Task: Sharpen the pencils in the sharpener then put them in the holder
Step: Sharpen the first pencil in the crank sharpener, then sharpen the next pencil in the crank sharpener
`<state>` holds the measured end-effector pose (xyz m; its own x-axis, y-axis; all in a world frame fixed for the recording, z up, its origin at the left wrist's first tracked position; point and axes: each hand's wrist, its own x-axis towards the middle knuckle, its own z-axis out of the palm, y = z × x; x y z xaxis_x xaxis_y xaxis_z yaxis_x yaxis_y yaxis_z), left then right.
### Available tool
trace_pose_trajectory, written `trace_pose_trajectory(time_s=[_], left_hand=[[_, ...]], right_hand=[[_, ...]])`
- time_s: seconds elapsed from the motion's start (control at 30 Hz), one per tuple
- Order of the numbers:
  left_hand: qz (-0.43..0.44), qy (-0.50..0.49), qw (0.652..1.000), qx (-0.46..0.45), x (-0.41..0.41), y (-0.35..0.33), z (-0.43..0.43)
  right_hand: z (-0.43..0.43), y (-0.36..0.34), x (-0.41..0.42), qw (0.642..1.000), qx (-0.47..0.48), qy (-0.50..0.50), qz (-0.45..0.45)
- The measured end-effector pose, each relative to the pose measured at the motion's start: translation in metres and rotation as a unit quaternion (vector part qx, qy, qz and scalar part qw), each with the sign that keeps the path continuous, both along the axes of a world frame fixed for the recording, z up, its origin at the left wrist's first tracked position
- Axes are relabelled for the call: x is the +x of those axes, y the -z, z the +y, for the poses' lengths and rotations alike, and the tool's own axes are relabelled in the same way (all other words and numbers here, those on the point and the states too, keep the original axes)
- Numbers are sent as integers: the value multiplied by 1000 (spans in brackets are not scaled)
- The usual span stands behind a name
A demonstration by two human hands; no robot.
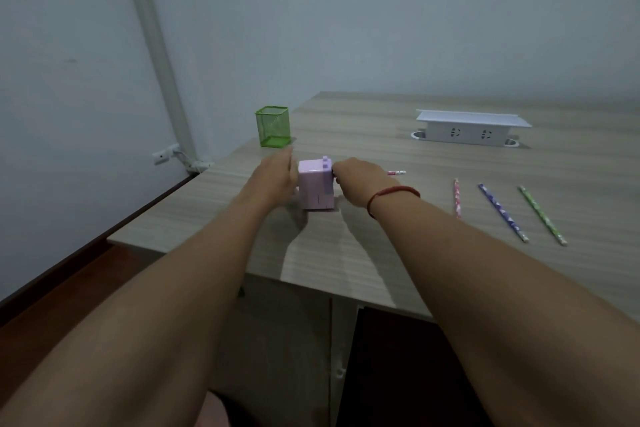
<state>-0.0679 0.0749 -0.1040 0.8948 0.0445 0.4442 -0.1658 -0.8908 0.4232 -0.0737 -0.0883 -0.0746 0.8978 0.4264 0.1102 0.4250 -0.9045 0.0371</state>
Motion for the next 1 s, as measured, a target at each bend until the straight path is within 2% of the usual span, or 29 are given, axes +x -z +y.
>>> trace_pose_trajectory(time_s=[0.1, 0.27, 0.37, 0.67, 0.77, 0.87, 1.0], left_hand=[[27, 26, 999, -9, 3, -4, -20], [50, -13, 999, -12, 9, 6, -36], [49, -28, 998, 19, 9, 9, -42], [57, -27, 997, -33, 7, 7, -39], [73, -34, 996, -46, 8, 4, -36], [63, -22, 996, -62, 8, 5, -36], [45, -26, 996, -67, 7, 9, -47]], right_hand=[[1, 8, 1, 999, -21, 3, -49], [-3, 10, 3, 995, -39, -1, -92], [-5, 10, 4, 994, -45, -5, -97], [-19, -5, -3, 990, -64, -1, -122], [-50, -8, -1, 991, -59, 33, -112], [-97, -8, -1, 990, -30, 101, -89], [-113, -5, -5, 986, 68, 141, -50]])
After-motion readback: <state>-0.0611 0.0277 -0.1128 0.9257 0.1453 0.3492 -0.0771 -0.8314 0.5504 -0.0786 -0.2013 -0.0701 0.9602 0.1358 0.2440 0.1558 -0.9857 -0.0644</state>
